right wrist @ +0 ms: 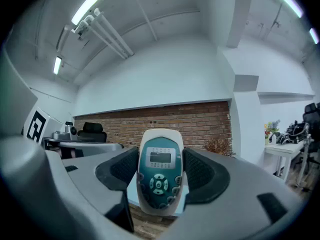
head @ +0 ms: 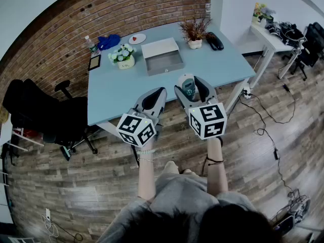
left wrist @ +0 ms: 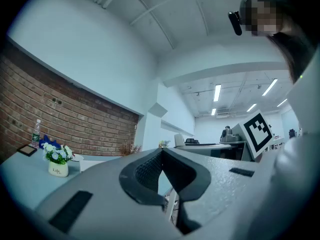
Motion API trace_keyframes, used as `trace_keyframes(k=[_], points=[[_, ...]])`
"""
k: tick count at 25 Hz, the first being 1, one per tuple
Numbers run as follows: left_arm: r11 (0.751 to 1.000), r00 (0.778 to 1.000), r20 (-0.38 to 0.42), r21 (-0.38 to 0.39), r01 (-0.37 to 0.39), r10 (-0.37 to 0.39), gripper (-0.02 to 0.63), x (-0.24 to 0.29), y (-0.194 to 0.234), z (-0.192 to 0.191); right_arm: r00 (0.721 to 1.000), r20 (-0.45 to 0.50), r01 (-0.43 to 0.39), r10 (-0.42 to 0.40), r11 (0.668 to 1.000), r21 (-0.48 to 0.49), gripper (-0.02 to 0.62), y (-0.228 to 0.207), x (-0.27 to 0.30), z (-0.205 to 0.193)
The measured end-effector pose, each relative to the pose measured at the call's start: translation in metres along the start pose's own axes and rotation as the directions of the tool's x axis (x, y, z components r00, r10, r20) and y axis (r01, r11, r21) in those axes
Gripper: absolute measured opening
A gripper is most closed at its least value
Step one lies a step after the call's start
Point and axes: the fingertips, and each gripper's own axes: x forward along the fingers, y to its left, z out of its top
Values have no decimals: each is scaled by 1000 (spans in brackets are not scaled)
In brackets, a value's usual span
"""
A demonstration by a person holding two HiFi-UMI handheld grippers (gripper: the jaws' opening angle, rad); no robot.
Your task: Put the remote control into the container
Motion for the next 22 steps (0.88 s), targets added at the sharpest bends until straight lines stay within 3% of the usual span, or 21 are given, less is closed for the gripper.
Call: trace_keyframes(k=[11,22], points=[[999,1000,-15,-25,-26,26,3,-11,13,-6,999,-26,-21,21,1000,-5,284,13,5,-7],[998,997,-57,-34,-46,44,3,-2,11,-19,998,-52,-47,48,998,29,284,-1,9,-23]])
